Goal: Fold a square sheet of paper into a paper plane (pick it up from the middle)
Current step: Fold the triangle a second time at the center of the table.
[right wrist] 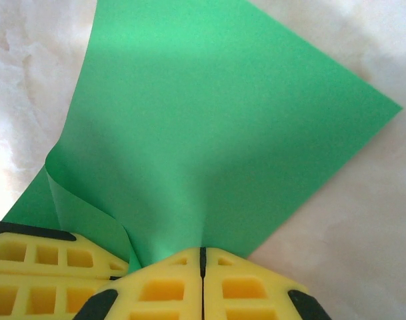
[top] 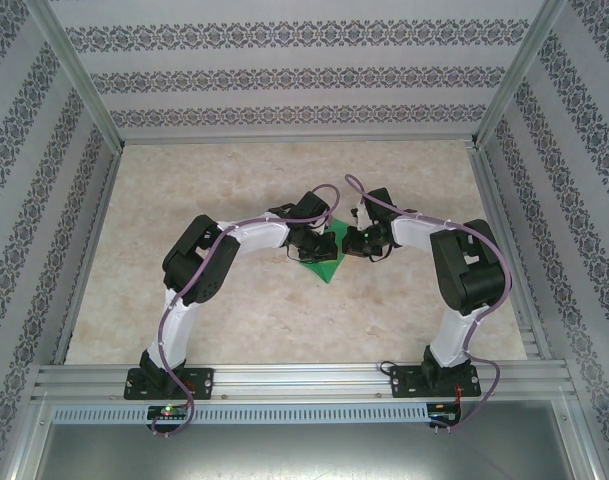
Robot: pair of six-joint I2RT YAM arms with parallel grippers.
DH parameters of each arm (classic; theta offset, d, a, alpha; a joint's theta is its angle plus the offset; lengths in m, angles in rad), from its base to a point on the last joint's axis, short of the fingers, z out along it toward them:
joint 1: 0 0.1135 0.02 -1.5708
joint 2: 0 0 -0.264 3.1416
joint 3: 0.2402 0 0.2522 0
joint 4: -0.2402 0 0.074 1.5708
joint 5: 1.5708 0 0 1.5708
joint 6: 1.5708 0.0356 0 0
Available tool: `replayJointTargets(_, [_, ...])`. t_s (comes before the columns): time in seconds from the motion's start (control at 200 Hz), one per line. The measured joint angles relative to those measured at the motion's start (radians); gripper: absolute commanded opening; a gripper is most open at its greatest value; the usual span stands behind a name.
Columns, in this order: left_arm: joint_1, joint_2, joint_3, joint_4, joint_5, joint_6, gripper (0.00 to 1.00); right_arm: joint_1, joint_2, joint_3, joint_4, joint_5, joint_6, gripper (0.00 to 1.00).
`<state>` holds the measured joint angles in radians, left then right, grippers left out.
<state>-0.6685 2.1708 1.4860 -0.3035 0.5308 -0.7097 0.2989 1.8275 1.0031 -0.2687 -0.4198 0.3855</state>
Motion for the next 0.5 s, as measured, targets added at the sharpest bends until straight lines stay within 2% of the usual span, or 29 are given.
replayJointTargets(0.33, [0.001,-0.006,-0.017,0.047,0.031,0.002,0.4,-0.012,-0.012,-0.009,-0.005,-0.007,0.0,0.06])
replayJointTargets(0.5, [0.001,-0.023,-0.051,0.099,0.042,0.002,0.42,-0.027,-0.041,-0.027,-0.008,-0.019,0.004,0.06])
